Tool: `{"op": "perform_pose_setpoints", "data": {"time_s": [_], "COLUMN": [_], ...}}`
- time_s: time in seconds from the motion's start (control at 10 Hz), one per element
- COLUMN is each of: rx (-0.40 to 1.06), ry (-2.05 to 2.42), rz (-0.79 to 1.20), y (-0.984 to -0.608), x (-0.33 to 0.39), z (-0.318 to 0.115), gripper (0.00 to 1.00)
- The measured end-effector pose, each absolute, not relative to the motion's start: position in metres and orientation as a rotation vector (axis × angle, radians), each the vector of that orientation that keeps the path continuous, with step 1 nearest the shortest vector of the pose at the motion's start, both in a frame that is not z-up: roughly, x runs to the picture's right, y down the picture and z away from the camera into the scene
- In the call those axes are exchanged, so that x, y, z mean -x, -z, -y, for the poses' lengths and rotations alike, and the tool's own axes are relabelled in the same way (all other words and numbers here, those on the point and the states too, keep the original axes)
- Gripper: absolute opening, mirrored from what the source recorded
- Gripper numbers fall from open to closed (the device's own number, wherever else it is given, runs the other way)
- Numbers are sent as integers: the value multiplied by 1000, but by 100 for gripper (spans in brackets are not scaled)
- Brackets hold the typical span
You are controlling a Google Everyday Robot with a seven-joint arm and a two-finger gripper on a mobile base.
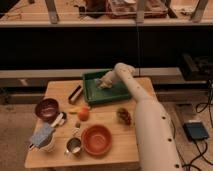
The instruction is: Wipe tray with towel
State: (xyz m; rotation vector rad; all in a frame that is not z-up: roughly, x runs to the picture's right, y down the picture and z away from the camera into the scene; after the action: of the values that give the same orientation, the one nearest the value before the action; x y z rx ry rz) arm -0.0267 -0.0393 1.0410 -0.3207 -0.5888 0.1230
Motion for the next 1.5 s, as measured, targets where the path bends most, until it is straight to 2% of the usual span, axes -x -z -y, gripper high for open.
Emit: {"op": "perform_pose_setpoints", "data": {"time_s": [0.3, 0.8, 1.1, 1.5], "rx": [368, 360, 316, 252], "ry": [-29, -9, -85, -169], "rz": [607, 492, 421, 362], "y": [-1024, -966, -969, -1003], "x": [45, -5, -48, -82], "z": [14, -10, -6, 24], "gripper": [0, 0, 0, 0]}}
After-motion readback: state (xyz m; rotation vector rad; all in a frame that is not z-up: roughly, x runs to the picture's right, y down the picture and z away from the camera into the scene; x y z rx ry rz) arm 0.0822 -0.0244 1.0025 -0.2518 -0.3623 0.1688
